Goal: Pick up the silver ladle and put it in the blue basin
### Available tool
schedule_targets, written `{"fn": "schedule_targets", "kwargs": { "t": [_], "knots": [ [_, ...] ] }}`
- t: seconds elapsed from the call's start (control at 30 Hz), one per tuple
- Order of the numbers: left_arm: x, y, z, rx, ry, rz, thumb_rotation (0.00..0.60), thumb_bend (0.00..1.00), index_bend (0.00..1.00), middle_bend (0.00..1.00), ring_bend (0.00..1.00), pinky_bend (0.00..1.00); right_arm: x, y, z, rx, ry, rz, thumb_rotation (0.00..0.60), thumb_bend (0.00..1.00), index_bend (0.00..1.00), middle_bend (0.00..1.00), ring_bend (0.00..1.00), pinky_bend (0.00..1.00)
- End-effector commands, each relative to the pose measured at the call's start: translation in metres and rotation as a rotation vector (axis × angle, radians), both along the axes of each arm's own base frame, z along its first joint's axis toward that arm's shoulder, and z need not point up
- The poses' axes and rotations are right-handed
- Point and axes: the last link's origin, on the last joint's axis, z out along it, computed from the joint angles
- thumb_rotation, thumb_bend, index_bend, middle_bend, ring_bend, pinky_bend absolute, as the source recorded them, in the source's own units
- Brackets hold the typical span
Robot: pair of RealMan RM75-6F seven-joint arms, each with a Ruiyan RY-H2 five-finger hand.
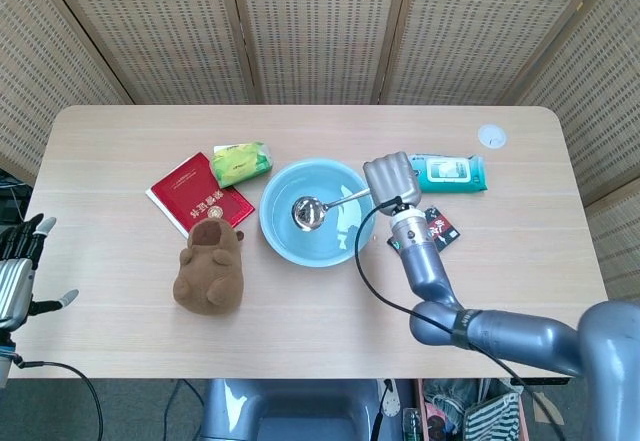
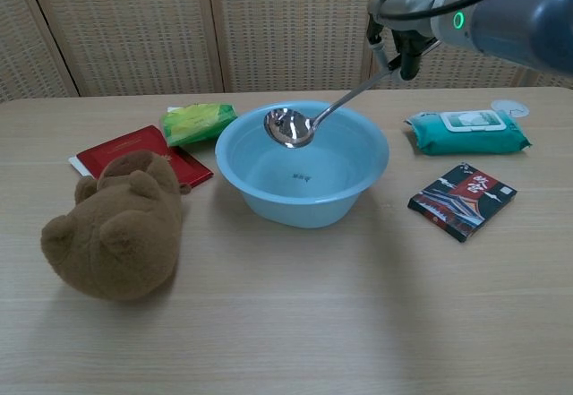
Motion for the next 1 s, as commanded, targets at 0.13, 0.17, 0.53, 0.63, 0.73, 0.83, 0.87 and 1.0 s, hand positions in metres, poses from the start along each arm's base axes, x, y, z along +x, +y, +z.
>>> {"fn": "schedule_targets", "kwargs": {
  "t": [0.13, 0.17, 0.53, 0.63, 0.73, 0.83, 0.87, 1.0],
  "knots": [
    [-0.002, 0.003, 0.002, 0.005, -0.003, 0.009, 0.600, 0.00, 0.00, 0.00, 0.00, 0.00, 0.005, -0.015, -0.037, -0.120, 0.183, 0.082, 0.600, 0.70, 0.75, 0.96, 0.91, 1.00],
    [-0.002, 0.003, 0.002, 0.006, -0.004, 0.010, 0.600, 0.00, 0.00, 0.00, 0.00, 0.00, 0.003, -0.016, -0.039, -0.121, 0.185, 0.084, 0.600, 0.70, 0.75, 0.96, 0.91, 1.00],
    [-0.003, 0.004, 0.006, -0.002, -0.030, 0.022, 0.600, 0.00, 0.00, 0.00, 0.00, 0.00, -0.006, -0.014, -0.065, -0.238, 0.273, 0.205, 0.600, 0.70, 0.75, 0.97, 0.91, 1.00],
    [-0.003, 0.005, 0.007, -0.001, -0.033, 0.021, 0.600, 0.00, 0.00, 0.00, 0.00, 0.00, -0.005, -0.012, -0.073, -0.270, 0.319, 0.220, 0.600, 0.70, 0.75, 0.97, 0.91, 1.00],
    [-0.003, 0.005, 0.008, 0.000, -0.037, 0.023, 0.600, 0.00, 0.00, 0.00, 0.00, 0.00, -0.006, -0.011, -0.081, -0.272, 0.369, 0.248, 0.600, 0.70, 0.75, 0.97, 0.91, 1.00],
    [-0.004, 0.005, 0.008, 0.000, -0.038, 0.023, 0.600, 0.00, 0.00, 0.00, 0.00, 0.00, -0.009, -0.011, -0.086, -0.269, 0.418, 0.265, 0.600, 0.70, 0.75, 0.97, 0.91, 1.00],
    [-0.004, 0.005, 0.008, 0.000, -0.039, 0.024, 0.600, 0.00, 0.00, 0.00, 0.00, 0.00, -0.011, -0.010, -0.089, -0.262, 0.447, 0.268, 0.600, 0.70, 0.75, 0.97, 0.91, 1.00],
    [-0.005, 0.007, 0.010, 0.004, -0.039, 0.027, 0.600, 0.00, 0.00, 0.00, 0.00, 0.00, -0.013, -0.007, -0.095, -0.254, 0.505, 0.271, 0.600, 0.70, 0.75, 0.97, 0.91, 1.00]
  ]
}}
